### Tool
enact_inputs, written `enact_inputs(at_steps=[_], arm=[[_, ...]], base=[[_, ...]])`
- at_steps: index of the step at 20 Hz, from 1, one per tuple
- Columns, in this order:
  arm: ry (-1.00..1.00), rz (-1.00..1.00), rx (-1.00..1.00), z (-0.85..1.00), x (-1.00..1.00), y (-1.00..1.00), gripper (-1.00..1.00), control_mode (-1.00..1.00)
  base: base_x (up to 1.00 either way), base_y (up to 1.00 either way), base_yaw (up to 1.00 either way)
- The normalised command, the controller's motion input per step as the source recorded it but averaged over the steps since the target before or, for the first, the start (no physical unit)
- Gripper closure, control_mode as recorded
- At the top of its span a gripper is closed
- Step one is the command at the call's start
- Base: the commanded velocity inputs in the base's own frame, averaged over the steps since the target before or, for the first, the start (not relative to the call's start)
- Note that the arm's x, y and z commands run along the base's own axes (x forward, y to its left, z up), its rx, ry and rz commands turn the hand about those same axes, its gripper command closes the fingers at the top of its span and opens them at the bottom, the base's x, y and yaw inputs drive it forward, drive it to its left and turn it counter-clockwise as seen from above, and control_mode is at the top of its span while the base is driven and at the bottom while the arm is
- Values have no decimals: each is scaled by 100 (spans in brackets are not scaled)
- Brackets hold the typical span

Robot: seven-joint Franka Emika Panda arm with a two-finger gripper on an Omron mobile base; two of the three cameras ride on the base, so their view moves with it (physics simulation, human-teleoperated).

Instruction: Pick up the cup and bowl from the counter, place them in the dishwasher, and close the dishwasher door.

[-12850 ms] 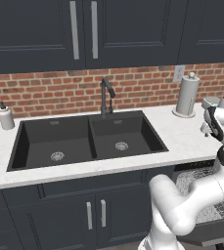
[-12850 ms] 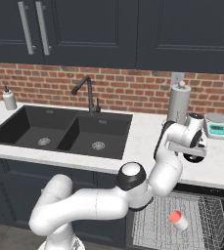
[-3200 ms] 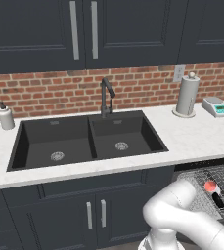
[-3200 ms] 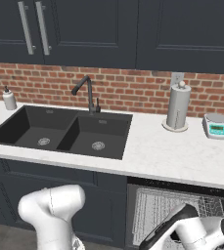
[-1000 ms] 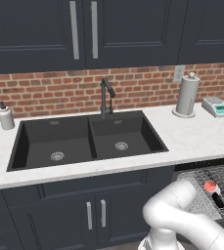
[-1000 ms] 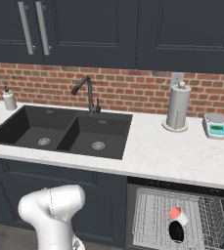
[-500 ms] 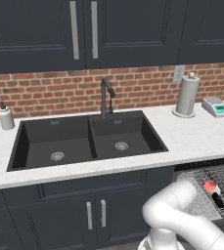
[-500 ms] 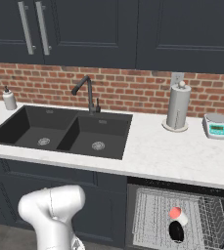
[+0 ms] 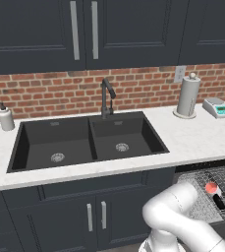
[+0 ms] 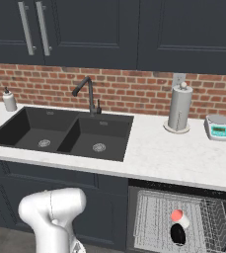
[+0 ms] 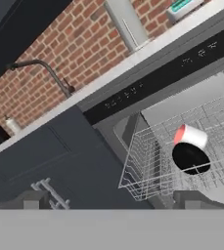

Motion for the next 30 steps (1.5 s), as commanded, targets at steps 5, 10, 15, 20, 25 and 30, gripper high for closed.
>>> enact_inputs(at_steps=[5, 10, 15, 20, 25, 30], arm=[[-28, -8, -14, -48, -13, 43, -100, -100], [-9, -16, -25, -4, 0, 59, -100, -100], [-4, -17, -32, -35, 6, 13, -100, -100], [-6, -14, -28, -53, 31, 12, -100, -100], [-1, -19, -19, -65, 74, 17, -100, -100], [-13, -16, -8, -51, 32, -7, -100, -100]], base=[[0, 0, 0], [0, 0, 0], [0, 0, 0], [0, 0, 0], [0, 0, 0], [0, 0, 0]])
